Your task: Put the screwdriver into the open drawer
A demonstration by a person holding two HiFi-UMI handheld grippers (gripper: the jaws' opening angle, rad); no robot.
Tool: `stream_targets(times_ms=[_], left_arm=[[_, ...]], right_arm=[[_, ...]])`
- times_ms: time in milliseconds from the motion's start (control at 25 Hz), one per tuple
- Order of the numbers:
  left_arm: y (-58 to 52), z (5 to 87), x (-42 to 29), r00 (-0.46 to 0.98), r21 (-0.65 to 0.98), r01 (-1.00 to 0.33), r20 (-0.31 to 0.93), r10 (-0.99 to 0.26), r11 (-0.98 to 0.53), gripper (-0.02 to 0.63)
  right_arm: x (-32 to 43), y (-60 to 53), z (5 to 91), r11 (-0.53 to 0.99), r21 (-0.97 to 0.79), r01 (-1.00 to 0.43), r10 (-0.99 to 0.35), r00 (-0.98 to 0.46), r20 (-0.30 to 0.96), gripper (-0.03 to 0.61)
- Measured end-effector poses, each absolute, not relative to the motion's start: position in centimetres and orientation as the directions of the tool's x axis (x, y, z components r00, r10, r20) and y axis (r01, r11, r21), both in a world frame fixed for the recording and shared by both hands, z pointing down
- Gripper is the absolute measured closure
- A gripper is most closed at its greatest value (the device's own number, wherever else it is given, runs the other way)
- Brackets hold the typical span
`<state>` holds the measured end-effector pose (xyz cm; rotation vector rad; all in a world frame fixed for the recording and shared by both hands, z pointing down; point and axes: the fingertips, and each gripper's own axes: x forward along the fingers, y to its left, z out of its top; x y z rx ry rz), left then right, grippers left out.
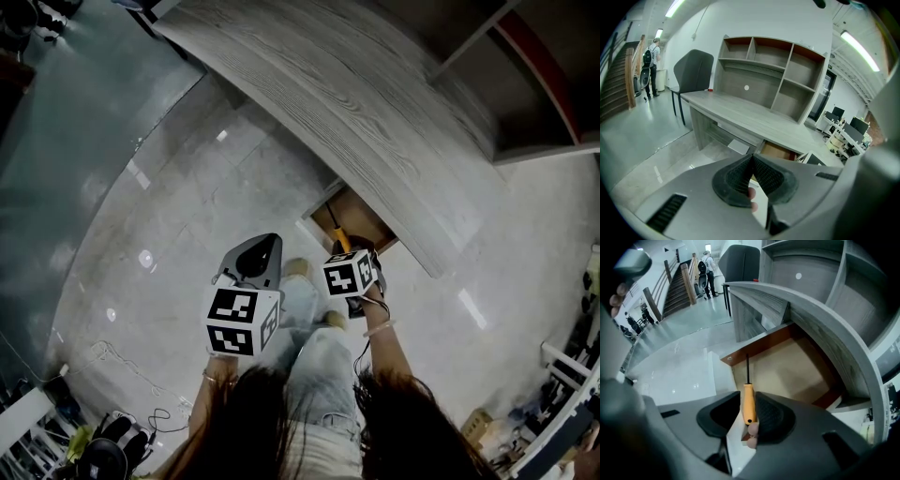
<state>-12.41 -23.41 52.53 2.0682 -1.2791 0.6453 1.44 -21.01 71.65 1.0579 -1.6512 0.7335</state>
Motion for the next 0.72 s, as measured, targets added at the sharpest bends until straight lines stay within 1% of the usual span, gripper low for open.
stream_targets(times_ms=[720], left_arm=[[-19.5, 49.1, -10.7, 0.388, 0.226, -0.919, 0.655, -0.648, -0.322, 0.597]], right_arm=[[2.1, -18.1, 66.6, 0.426, 0.011, -0.905, -0.376, -0.166, 0.912, 0.483]])
